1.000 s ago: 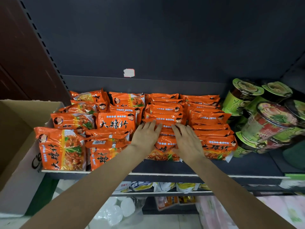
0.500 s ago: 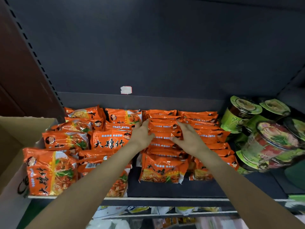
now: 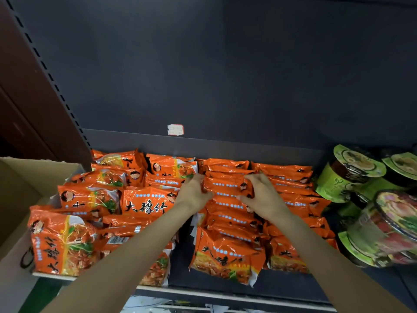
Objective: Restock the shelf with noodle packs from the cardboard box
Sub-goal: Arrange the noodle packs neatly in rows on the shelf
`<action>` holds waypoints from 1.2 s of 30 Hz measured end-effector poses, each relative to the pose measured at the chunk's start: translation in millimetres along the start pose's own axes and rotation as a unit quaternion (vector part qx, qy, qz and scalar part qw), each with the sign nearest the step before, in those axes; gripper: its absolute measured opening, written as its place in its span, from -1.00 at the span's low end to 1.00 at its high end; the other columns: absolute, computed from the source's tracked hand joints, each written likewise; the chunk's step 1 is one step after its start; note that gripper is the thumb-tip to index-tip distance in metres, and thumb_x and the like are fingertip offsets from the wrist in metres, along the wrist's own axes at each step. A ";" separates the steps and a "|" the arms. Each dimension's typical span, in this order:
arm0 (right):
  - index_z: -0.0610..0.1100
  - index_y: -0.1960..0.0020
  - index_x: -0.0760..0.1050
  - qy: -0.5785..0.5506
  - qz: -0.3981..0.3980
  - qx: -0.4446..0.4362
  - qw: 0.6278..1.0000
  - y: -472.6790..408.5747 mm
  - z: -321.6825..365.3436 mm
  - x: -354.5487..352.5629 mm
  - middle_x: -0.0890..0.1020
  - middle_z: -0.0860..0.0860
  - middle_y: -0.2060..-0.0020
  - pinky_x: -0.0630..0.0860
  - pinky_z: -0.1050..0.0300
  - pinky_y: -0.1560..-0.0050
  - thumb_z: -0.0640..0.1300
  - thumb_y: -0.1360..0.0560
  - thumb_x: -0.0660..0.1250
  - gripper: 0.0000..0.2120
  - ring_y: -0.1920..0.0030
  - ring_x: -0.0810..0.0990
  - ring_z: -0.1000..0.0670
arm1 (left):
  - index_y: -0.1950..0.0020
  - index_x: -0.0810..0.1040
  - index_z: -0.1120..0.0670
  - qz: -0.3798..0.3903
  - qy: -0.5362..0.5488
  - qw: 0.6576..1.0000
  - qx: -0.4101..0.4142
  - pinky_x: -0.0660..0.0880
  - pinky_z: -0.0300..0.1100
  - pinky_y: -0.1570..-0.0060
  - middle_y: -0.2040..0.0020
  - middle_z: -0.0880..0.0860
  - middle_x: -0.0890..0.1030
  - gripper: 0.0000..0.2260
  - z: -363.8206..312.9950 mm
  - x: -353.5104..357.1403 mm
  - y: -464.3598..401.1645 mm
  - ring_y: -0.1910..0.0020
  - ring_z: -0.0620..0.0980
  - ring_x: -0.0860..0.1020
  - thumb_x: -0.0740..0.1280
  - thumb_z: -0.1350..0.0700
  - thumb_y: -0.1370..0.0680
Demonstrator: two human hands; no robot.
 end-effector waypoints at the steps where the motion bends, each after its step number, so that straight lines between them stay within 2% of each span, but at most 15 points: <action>1: -0.08 -0.47 0.19 0.008 -0.027 0.003 1.000 -2.8 -0.5 -5.4 0.29 -0.03 -0.36 0.27 0.06 -0.39 0.05 -0.49 0.35 -0.36 -0.41 0.25 -0.04 | -0.42 0.29 0.11 -0.025 -0.004 1.000 -0.003 0.35 -0.07 -0.30 -0.35 0.15 0.38 -0.48 -0.9 -3.5 -2.2 -0.32 0.13 0.38 0.38 0.09 -0.51; 4: -0.07 -0.49 0.14 0.061 -0.042 0.039 0.997 -12.9 -3.2 -12.1 0.29 -0.07 -0.37 0.33 0.00 -0.36 0.11 -0.51 0.29 -0.36 -0.41 0.26 -0.08 | -0.44 0.27 0.10 -0.056 -0.005 0.998 0.008 0.33 -0.04 -0.32 -0.33 0.16 0.36 -0.50 -9.8 -7.5 -12.3 -0.33 0.15 0.36 0.33 0.10 -0.53; 7: -0.10 -0.50 0.11 0.078 -0.009 0.059 0.995 -22.2 -4.6 -8.6 0.31 -0.11 -0.39 0.30 -0.02 -0.37 0.08 -0.53 0.26 -0.36 -0.42 0.27 -0.11 | -0.47 0.23 0.10 -0.033 0.012 0.999 0.004 0.34 -0.02 -0.33 -0.37 0.15 0.36 -0.49 -16.2 -4.6 -22.5 -0.35 0.14 0.36 0.30 0.13 -0.55; 9: -0.13 -0.49 0.15 0.093 -0.014 0.046 0.994 -25.7 -2.5 -8.3 0.36 -0.11 -0.36 0.33 0.01 -0.35 0.01 -0.55 0.26 -0.42 -0.40 0.32 -0.10 | -0.48 0.23 0.12 -0.022 0.018 1.000 0.004 0.36 -0.05 -0.32 -0.38 0.15 0.39 -0.51 -15.3 -1.8 -26.9 -0.35 0.12 0.38 0.28 0.15 -0.57; 12: -0.14 -0.38 0.34 0.105 -0.049 0.018 0.993 -30.8 -2.2 -10.3 0.52 -0.11 -0.22 0.49 0.05 -0.18 -0.18 -0.58 0.22 -0.63 -0.22 0.51 -0.09 | -0.45 0.29 0.16 -0.043 0.019 0.999 0.016 0.45 -0.18 -0.15 -0.30 0.16 0.49 -0.61 -13.9 -5.2 -30.7 -0.25 0.10 0.49 0.20 0.19 -0.61; 14: -0.12 -0.35 0.39 0.087 -0.059 0.024 0.994 -35.0 -4.9 -12.1 0.58 -0.10 -0.13 0.54 0.04 -0.10 -0.29 -0.56 0.21 -0.64 -0.12 0.57 -0.09 | -0.40 0.36 0.16 -0.060 0.021 0.998 0.016 0.49 -0.23 0.01 -0.19 0.16 0.58 -0.67 -13.2 -9.7 -35.2 -0.12 0.08 0.57 0.18 0.20 -0.62; 15: -0.11 -0.34 0.40 0.081 -0.058 0.024 0.995 -37.4 -5.3 -12.6 0.60 -0.09 -0.10 0.55 0.03 -0.09 -0.32 -0.56 0.21 -0.63 -0.10 0.59 -0.09 | -0.39 0.37 0.16 -0.061 0.018 0.998 0.011 0.49 -0.21 0.00 -0.16 0.15 0.60 -0.67 -12.7 -10.5 -37.5 -0.10 0.07 0.57 0.20 0.19 -0.61; 18: -0.11 -0.33 0.41 0.078 -0.045 0.022 0.996 -43.1 -3.6 -13.2 0.60 -0.09 -0.11 0.55 0.00 -0.13 -0.33 -0.55 0.22 -0.62 -0.12 0.59 -0.08 | -0.39 0.37 0.15 -0.039 0.024 0.999 -0.012 0.46 -0.18 -0.13 -0.17 0.13 0.60 -0.62 -11.8 -7.8 -45.6 -0.19 0.06 0.54 0.28 0.15 -0.58; 24: -0.12 -0.32 0.45 0.008 -0.029 0.017 0.999 -52.6 -1.1 -2.5 0.55 -0.09 -0.23 0.47 0.01 -0.27 -0.32 -0.56 0.22 -0.65 -0.24 0.53 -0.05 | -0.34 0.42 0.17 -0.061 0.053 0.996 -0.029 0.47 -0.15 -0.10 -0.17 0.14 0.60 -0.65 -5.9 -11.8 -50.1 -0.17 0.08 0.55 0.32 0.22 -0.55; 27: -0.11 -0.36 0.40 0.010 -0.028 -0.004 1.000 -51.2 1.5 1.3 0.52 -0.07 -0.26 0.43 0.06 -0.31 -0.26 -0.56 0.24 -0.62 -0.27 0.49 -0.02 | -0.30 0.45 0.18 -0.089 0.019 0.996 -0.013 0.48 -0.16 -0.05 -0.12 0.13 0.62 -0.68 -4.1 -14.3 -49.4 -0.12 0.07 0.58 0.32 0.23 -0.54; 31: -0.05 -0.41 0.34 0.043 -0.021 -0.020 0.999 -43.4 0.4 -2.5 0.44 -0.02 -0.30 0.39 0.07 -0.34 -0.15 -0.53 0.31 -0.55 -0.32 0.42 -0.02 | -0.32 0.42 0.11 -0.123 -0.040 0.991 0.033 0.52 -0.06 -0.11 -0.16 0.11 0.57 -0.63 -12.5 -16.3 -47.2 -0.16 0.09 0.53 0.34 0.22 -0.52; 34: -0.02 -0.29 0.42 0.089 -0.055 -0.027 0.994 -40.0 -0.6 -8.8 0.46 0.01 -0.20 0.47 0.12 -0.22 -0.14 -0.52 0.32 -0.65 -0.25 0.47 0.00 | -0.35 0.41 0.06 -0.161 -0.152 0.971 0.095 0.43 -0.12 -0.19 -0.23 0.07 0.46 -0.64 -21.6 -20.3 -43.4 -0.24 0.06 0.41 0.29 0.18 -0.56; 36: -0.04 -0.19 0.46 0.106 -0.060 -0.038 0.992 -39.6 2.1 -9.3 0.49 0.01 -0.11 0.50 0.15 -0.14 -0.16 -0.53 0.30 -0.76 -0.16 0.51 0.01 | -0.41 0.36 0.03 -0.140 -0.224 0.952 0.151 0.34 -0.12 -0.27 -0.32 0.04 0.40 -0.62 -26.7 -18.4 -44.8 -0.30 0.03 0.34 0.24 0.16 -0.58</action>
Point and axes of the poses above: each hand's wrist, its own y-axis away from the middle knuckle, its own x-axis out of the palm, z = x × y, the point moved 5 cm from there along -y, towards the middle knuckle
